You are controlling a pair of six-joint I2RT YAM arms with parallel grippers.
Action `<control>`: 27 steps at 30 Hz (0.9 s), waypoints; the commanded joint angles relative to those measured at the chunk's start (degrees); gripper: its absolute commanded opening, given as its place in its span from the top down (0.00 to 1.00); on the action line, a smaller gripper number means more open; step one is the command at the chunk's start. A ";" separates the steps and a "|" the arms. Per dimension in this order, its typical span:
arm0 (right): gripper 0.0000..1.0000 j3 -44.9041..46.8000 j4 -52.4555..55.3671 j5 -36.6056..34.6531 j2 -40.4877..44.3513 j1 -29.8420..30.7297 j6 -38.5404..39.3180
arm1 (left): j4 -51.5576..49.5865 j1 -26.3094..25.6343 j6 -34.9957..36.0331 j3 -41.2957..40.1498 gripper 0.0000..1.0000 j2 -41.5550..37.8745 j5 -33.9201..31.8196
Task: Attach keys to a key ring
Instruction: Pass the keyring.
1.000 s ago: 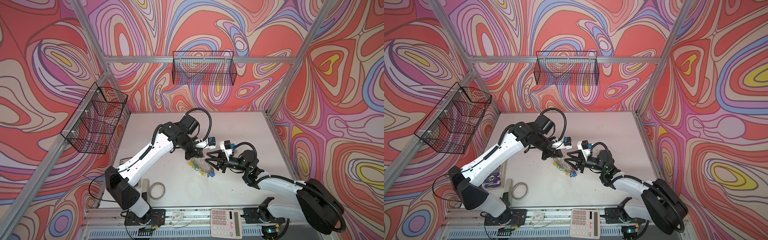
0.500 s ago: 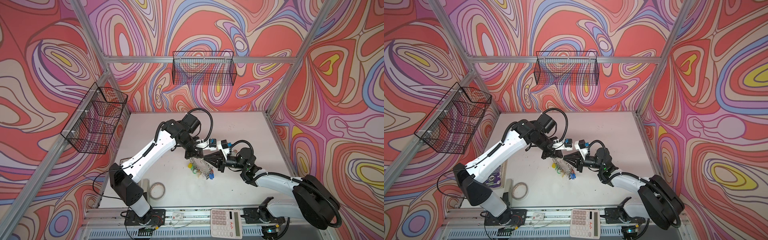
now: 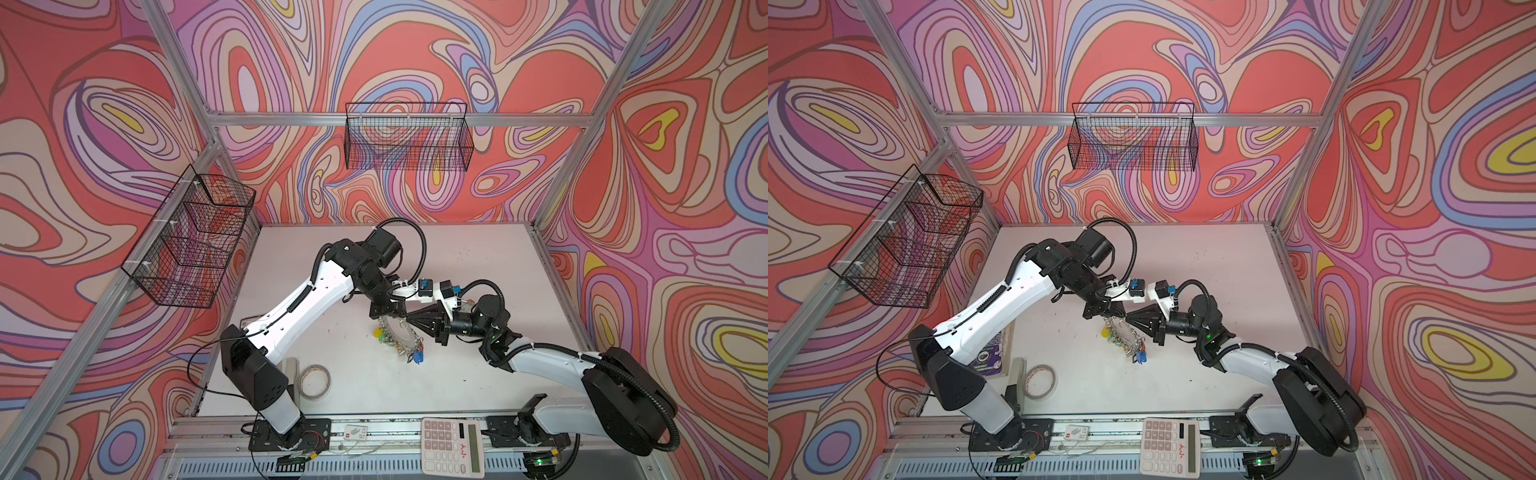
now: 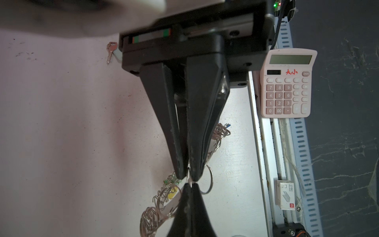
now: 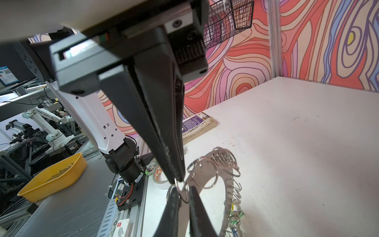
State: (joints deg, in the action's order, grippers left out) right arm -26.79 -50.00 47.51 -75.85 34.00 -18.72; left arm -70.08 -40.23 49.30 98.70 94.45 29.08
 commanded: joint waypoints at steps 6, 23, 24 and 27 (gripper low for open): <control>0.88 -2.74 1.97 1.02 -0.41 1.22 1.29 | -1.57 -0.64 0.98 2.25 1.00 0.38 3.21; 1.00 -3.62 2.47 -1.44 -1.05 2.12 0.89 | -0.58 -0.73 0.15 0.31 1.00 0.74 3.33; 1.00 -3.66 2.85 -1.86 -0.98 2.12 0.88 | -0.27 -0.73 -0.19 -0.08 1.00 0.53 3.34; 1.00 -3.70 3.89 -3.09 -0.63 2.12 1.14 | 2.43 -0.04 -1.95 -2.16 1.00 -1.23 4.37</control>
State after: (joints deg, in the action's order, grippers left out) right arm -28.42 -46.17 47.31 -76.31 35.57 -18.48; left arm -70.00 -40.01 48.84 98.08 94.45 28.47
